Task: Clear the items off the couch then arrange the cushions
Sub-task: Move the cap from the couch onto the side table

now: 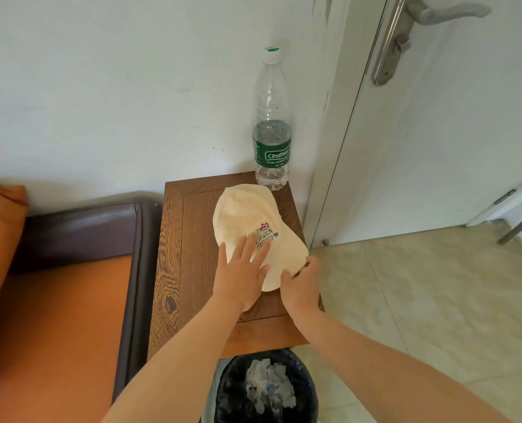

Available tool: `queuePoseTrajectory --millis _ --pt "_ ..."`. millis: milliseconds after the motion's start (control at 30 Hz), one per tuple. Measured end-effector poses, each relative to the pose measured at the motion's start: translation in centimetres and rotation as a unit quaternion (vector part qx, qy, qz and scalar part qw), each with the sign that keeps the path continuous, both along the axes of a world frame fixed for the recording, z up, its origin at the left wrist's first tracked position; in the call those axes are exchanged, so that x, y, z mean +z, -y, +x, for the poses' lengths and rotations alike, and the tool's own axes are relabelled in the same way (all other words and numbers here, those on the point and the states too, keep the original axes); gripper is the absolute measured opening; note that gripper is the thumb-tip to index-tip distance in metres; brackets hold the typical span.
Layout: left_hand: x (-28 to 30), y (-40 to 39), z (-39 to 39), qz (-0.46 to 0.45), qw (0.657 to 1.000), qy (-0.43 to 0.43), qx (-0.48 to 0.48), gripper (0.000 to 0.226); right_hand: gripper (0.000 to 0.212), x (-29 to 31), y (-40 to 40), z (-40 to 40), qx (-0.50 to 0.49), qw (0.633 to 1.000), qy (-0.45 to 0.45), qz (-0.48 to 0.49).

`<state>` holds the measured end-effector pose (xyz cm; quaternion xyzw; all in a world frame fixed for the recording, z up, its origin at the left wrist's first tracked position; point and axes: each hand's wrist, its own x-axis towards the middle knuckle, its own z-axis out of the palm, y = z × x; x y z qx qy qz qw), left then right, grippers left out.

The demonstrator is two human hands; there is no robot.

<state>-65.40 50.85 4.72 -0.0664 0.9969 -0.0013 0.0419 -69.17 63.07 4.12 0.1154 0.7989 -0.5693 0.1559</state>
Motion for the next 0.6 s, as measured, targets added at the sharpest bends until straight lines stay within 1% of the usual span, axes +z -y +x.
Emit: queuePoseTrajectory --millis 33,100,200,267,333,400,500,600 --pt "-0.7 -0.1 0.1 -0.002 1.000 0.020 0.003 0.053 0.053 -0.2 -0.3 0.0 0.027 0.999 -0.014 0.035" --pt "-1.4 -0.1 0.5 -0.005 1.000 0.009 0.005 0.058 0.052 -0.6 -0.7 0.1 0.088 0.986 -0.062 0.126" --pt "-2.3 0.2 0.9 -0.019 1.000 -0.022 0.007 0.055 0.048 -1.1 -1.0 -0.3 0.150 0.948 -0.132 0.247" --pt "-2.6 0.7 1.2 -0.032 0.999 -0.029 0.009 0.056 0.046 -1.0 -1.1 -0.7 0.176 0.920 -0.172 0.305" --pt "-2.5 0.7 1.4 -0.051 0.998 -0.036 0.010 0.057 0.044 -0.9 -1.1 -0.9 0.204 0.897 -0.212 0.331" --pt "-2.6 0.5 1.7 -0.057 0.997 -0.043 0.031 0.058 0.043 -1.2 -1.1 -1.2 0.231 0.872 -0.255 0.348" --pt "-2.8 0.4 2.1 -0.032 0.995 -0.055 0.077 0.062 0.040 -1.7 -1.2 -1.7 0.289 0.839 -0.298 0.352" --pt "-3.4 0.6 2.1 -0.014 0.995 -0.048 0.081 0.063 0.051 -2.4 -2.0 -1.9 0.364 0.803 -0.309 0.357"
